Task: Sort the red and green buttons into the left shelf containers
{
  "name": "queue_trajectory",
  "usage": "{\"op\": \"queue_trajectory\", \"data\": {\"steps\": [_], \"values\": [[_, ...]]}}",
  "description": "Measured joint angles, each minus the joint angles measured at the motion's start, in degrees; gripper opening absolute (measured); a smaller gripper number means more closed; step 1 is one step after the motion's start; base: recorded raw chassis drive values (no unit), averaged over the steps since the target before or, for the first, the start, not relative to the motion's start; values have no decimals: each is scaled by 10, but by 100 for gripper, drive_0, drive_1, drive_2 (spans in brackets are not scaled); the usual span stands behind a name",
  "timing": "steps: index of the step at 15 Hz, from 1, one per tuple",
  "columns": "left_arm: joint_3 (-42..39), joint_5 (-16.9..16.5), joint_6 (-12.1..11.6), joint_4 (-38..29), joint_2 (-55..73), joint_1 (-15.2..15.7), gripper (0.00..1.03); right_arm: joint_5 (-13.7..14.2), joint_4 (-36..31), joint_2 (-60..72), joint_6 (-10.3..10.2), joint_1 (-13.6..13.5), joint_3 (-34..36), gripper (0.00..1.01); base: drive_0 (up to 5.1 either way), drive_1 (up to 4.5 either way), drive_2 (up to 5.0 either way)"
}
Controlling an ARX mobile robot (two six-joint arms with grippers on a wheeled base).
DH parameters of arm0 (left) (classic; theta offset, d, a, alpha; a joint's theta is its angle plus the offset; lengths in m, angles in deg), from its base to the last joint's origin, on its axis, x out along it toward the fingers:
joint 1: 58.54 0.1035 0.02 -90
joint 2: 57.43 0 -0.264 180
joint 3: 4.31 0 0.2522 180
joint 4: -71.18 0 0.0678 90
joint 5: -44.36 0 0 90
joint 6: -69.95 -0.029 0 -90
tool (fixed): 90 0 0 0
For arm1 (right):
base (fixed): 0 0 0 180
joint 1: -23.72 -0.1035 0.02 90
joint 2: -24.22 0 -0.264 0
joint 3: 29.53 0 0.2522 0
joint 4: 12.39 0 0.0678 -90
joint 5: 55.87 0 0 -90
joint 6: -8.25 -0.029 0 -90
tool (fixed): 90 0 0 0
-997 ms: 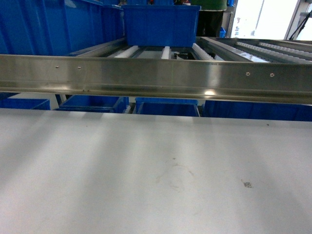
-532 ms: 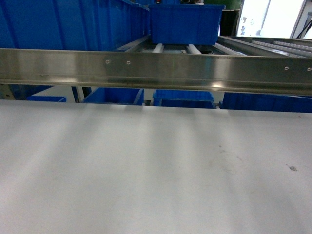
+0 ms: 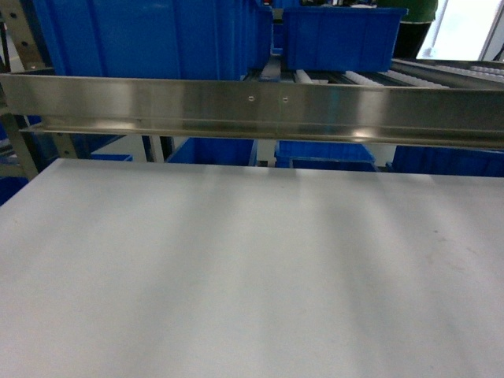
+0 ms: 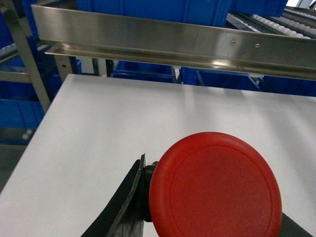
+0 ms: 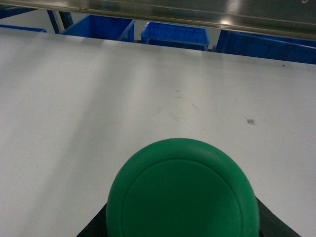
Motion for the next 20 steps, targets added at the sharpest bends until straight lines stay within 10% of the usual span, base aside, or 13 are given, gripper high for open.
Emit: {"op": "queue_trajectory", "data": {"steps": [20], "values": [[0,0,0,-2,0,0,34,0,0,1,0,0,0,34,-496,240,240]]}}
